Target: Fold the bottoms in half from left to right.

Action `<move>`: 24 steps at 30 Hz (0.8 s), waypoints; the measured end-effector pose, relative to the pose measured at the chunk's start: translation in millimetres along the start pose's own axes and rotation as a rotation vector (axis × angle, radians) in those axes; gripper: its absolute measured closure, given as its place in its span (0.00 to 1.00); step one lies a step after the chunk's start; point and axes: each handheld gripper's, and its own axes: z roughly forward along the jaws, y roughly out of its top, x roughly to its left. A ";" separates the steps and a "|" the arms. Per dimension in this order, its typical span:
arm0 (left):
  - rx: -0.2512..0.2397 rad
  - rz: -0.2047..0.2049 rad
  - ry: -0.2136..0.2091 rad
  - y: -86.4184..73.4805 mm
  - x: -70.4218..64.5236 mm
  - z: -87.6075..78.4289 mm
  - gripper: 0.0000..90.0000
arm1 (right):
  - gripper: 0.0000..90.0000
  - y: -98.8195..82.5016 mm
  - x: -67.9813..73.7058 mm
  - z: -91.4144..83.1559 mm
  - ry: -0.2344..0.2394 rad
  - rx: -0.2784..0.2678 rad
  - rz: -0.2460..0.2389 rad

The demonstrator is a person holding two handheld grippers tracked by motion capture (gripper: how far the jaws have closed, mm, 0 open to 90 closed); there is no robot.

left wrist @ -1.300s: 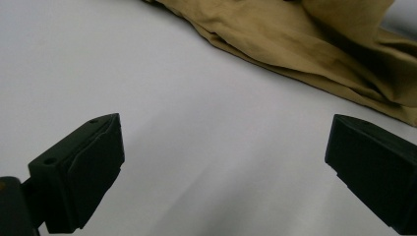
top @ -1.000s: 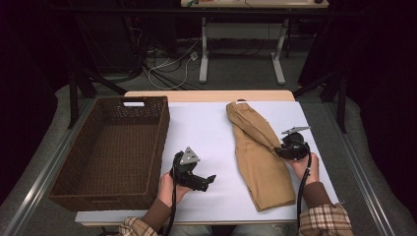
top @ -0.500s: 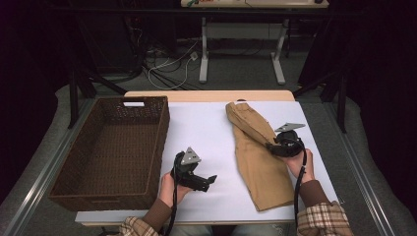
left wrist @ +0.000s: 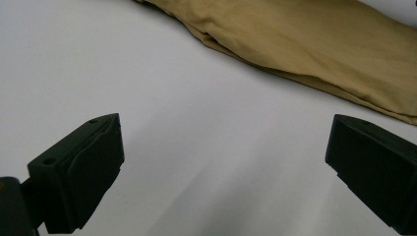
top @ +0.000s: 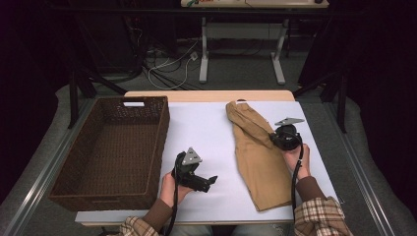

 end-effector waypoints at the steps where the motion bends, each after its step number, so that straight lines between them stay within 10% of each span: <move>1: 0.000 -0.001 -0.002 0.0 0.0 0.2 0.01 | 0.98 -0.3 -1.9 0.6 -0.012 0.003 0.007; 11: 0.003 0.004 -0.003 0.0 0.2 0.4 0.01 | 0.98 -8.8 -17.8 10.8 -0.079 0.045 0.104; 24: 0.017 0.012 -0.005 -1.3 -2.5 3.3 0.01 | 0.88 -13.0 -20.6 14.3 -0.075 0.138 0.087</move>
